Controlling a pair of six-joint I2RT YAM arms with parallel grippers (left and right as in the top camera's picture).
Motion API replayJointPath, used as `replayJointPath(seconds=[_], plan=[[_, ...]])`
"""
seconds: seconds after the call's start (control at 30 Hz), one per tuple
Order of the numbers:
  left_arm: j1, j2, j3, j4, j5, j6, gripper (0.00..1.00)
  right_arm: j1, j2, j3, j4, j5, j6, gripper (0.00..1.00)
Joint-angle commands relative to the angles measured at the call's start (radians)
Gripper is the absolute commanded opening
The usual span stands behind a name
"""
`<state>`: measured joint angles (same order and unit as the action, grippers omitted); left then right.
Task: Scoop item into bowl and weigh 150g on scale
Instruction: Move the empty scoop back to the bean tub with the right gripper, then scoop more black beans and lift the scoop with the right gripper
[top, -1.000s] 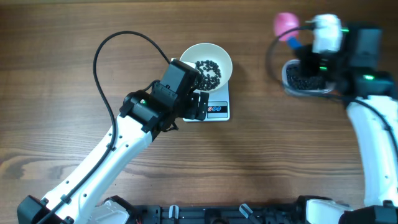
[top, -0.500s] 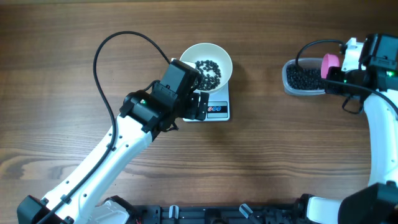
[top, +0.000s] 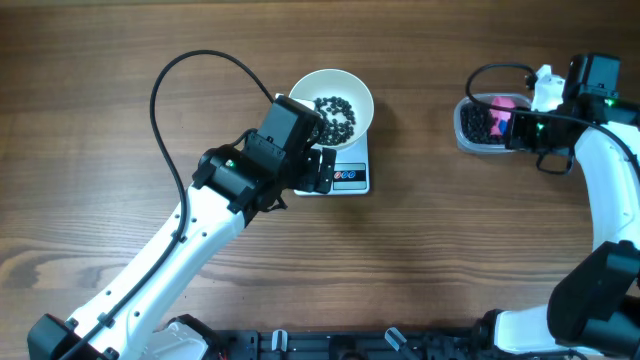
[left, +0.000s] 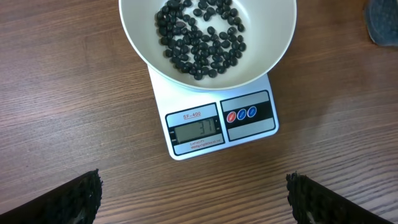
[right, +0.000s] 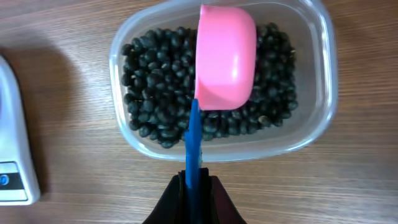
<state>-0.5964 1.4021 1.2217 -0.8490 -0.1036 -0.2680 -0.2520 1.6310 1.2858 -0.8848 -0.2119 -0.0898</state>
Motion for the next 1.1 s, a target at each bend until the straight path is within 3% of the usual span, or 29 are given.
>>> replayJointPath(seconds=[0.0, 0.1, 1.07], plan=[[-0.004, -0.016, -0.008, 0.0, 0.009, -0.009, 1.0, 0.0, 0.017, 0.014, -0.008, -0.083, -0.027, 0.04], [-0.004, -0.016, -0.008, 0.0, 0.009, -0.009, 1.0, 0.0, 0.017, 0.014, -0.046, -0.136, -0.095, 0.04], [-0.004, -0.014, -0.008, 0.0, 0.009, -0.009, 1.0, -0.083, 0.017, -0.023, -0.043, -0.299, -0.071, 0.04]])
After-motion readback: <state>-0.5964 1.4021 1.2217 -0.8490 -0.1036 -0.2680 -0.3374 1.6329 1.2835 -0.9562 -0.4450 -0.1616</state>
